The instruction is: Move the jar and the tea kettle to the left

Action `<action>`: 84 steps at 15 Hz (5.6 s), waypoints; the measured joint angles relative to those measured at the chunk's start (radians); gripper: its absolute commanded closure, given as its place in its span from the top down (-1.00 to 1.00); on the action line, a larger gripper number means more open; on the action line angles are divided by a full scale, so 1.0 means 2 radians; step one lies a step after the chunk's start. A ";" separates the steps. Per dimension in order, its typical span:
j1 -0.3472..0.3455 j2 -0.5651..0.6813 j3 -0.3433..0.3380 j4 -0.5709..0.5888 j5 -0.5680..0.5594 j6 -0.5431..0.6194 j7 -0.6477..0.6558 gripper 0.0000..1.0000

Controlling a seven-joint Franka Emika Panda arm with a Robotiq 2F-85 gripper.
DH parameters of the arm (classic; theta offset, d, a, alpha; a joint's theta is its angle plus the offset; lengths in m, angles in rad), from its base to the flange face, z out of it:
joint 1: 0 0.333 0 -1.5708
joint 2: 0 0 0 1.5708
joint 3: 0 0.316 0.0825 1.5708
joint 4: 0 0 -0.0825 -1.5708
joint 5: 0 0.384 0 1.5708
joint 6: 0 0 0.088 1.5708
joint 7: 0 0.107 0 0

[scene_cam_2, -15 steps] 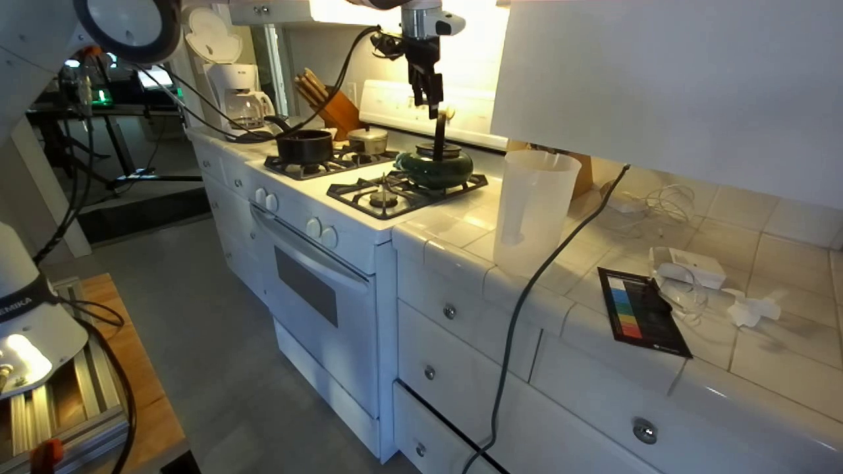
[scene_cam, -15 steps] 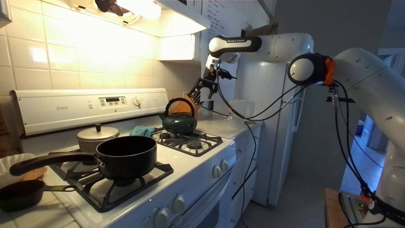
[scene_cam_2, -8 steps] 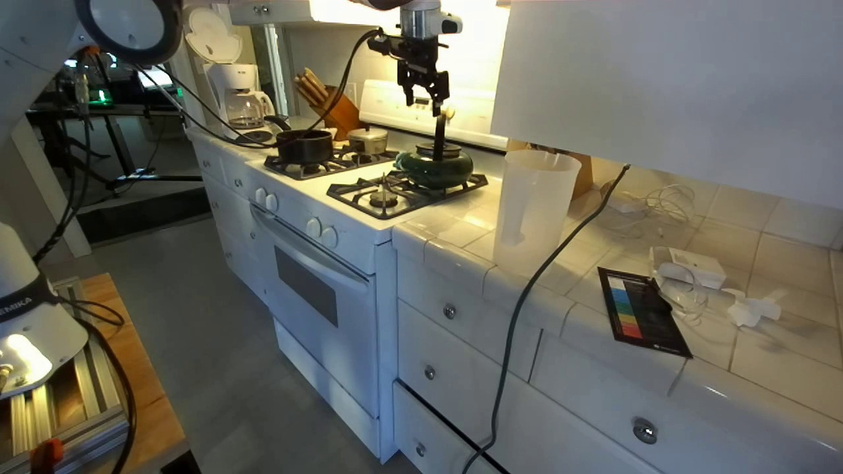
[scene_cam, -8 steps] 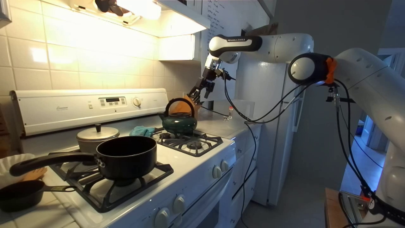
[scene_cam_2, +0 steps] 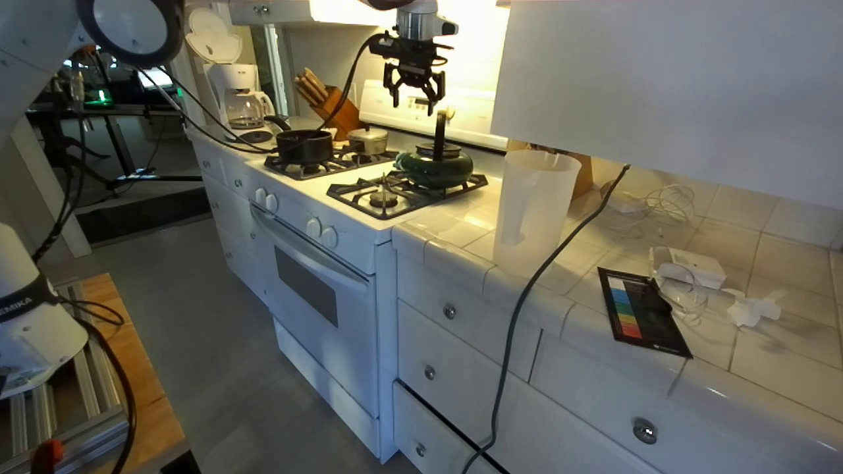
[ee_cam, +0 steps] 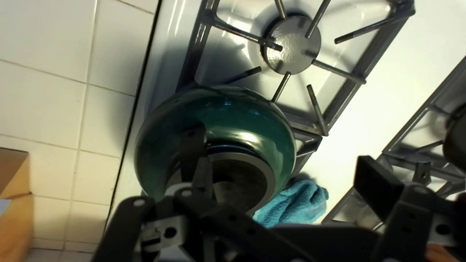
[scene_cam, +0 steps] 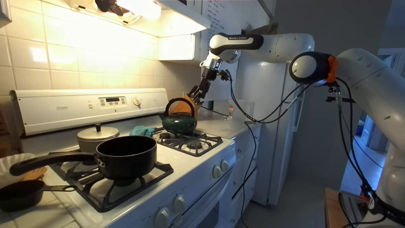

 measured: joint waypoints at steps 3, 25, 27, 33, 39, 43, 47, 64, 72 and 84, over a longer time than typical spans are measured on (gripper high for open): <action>0.000 0.000 0.000 0.000 0.000 -0.003 -0.007 1.00; 0.025 0.098 -0.006 0.101 -0.063 0.185 -0.163 1.00; 0.026 0.108 0.004 0.106 -0.060 0.201 -0.163 1.00; 0.017 0.127 0.046 0.112 -0.033 0.218 -0.172 1.00; 0.009 0.134 0.067 0.113 -0.024 0.218 -0.172 0.07; 0.004 0.138 0.073 0.114 -0.024 0.218 -0.172 -0.50; 0.003 0.141 0.075 0.118 -0.024 0.218 -0.172 -0.85; 0.003 0.141 0.073 0.119 -0.024 0.227 -0.177 -0.85; -0.002 0.140 0.072 0.130 -0.024 0.251 -0.100 -0.85; 0.002 0.125 0.028 0.156 -0.030 0.193 -0.042 -0.85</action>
